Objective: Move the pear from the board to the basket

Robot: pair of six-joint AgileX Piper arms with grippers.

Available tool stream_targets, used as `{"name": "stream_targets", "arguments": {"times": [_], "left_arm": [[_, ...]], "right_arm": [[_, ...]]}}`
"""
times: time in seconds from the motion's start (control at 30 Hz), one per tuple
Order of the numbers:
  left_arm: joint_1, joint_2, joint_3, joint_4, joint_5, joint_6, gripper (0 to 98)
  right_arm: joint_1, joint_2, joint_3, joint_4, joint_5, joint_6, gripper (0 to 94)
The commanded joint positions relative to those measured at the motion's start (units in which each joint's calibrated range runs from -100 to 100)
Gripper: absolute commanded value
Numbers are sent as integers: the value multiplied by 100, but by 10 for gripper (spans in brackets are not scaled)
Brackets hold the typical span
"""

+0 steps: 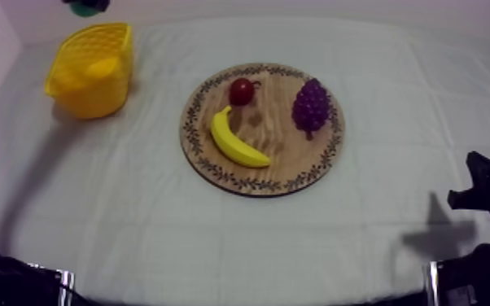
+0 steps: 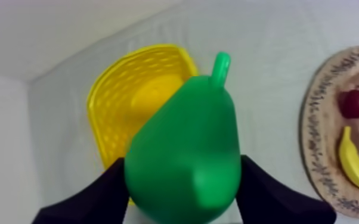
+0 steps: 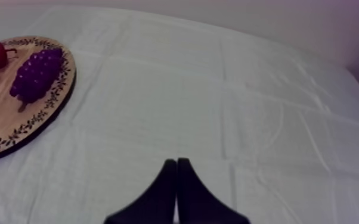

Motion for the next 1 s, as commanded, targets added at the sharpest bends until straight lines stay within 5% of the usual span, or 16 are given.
{"name": "stream_targets", "arguments": {"times": [0.0,0.47,0.97], "left_arm": [[-284,141,32,21,-121,-10,576],[-869,1582,803,499,-2054,91,574],[-1179,2801,364,1067,-2694,-184,729]], "right_arm": [[-1,-2,4,0,-1,0,3],[-1,-2,4,0,-1,0,3],[-1,-2,4,0,-1,0,3]]}}
